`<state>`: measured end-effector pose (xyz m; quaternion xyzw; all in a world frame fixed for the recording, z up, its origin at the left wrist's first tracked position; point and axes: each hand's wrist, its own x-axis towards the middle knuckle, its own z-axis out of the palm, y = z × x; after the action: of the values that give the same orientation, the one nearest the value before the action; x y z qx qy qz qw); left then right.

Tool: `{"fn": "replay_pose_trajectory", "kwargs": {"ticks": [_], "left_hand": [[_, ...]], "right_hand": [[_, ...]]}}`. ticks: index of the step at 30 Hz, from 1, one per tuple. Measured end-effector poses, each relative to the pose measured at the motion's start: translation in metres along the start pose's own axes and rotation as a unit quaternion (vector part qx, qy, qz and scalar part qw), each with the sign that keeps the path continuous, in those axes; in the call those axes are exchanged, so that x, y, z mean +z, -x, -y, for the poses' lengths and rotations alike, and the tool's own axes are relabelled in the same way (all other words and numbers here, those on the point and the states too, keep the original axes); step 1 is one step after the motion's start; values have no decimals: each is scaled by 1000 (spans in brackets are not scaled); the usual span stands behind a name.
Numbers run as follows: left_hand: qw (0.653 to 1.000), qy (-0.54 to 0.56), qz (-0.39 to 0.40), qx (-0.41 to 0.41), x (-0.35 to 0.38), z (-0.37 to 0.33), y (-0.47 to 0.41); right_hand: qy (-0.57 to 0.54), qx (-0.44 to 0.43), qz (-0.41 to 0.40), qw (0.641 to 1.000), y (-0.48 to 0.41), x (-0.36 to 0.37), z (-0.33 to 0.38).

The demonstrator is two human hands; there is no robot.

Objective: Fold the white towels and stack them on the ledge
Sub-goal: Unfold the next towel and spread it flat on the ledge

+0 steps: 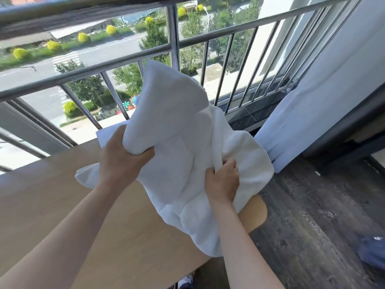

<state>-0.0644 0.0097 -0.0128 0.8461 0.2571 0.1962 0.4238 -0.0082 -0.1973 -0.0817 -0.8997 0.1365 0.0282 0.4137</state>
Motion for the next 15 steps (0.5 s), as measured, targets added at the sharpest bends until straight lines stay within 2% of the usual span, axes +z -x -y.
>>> {"fn": "replay_pose_trajectory", "kwargs": {"ticks": [7,15], "left_hand": [[998,45,-45,-5,-56,10,16],[988,78,-126,-36,-171,60,53]], "right_hand": [[-42,-84,-4,996,40,-5,43],[-46,-198,20,979,143,28,104]]}}
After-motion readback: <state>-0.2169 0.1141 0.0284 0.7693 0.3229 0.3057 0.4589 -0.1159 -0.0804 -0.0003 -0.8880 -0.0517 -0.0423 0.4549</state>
